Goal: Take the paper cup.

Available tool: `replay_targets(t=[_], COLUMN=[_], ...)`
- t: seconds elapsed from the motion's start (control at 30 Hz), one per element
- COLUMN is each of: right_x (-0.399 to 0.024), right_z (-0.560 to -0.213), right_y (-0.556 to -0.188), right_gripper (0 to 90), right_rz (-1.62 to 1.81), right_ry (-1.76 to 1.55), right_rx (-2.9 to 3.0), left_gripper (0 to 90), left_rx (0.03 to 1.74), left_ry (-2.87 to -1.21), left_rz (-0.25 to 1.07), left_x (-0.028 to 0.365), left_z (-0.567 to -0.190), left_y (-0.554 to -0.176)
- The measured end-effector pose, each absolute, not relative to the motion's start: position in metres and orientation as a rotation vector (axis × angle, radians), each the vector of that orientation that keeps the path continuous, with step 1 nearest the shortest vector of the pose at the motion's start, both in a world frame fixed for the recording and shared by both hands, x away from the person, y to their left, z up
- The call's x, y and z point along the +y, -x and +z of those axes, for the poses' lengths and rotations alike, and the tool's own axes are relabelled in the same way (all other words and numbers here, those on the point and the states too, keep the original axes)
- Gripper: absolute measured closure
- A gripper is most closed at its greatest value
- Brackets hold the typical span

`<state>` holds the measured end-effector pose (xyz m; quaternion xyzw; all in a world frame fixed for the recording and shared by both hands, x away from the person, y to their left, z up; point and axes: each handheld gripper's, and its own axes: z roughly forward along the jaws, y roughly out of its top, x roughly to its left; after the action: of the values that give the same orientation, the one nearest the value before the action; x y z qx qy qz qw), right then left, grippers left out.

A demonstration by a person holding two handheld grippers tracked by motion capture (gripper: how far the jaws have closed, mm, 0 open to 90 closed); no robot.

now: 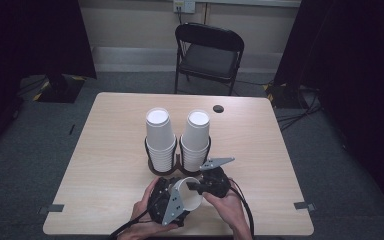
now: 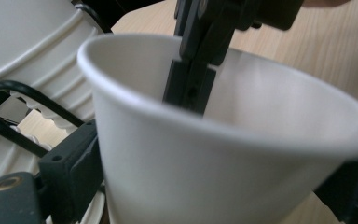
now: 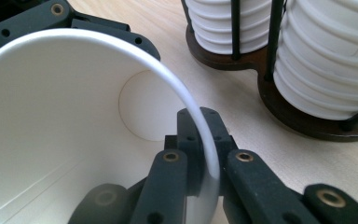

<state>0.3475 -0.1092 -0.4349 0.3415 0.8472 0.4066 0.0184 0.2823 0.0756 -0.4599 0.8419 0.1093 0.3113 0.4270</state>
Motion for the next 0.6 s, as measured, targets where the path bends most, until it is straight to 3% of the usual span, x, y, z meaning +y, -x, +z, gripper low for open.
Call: replay_targets(t=[0.6], right_x=[-0.1139], right_z=[-0.4343], right_y=[-0.3445], right_gripper=[83.6], right_rz=[1.382], right_ry=[-1.095], right_rx=[2.542], left_gripper=[10.7], left_rx=[0.358], left_ry=[-2.009], left_rz=[0.747], left_x=[0.0763], left_z=[-0.4543], left_y=[-0.2847])
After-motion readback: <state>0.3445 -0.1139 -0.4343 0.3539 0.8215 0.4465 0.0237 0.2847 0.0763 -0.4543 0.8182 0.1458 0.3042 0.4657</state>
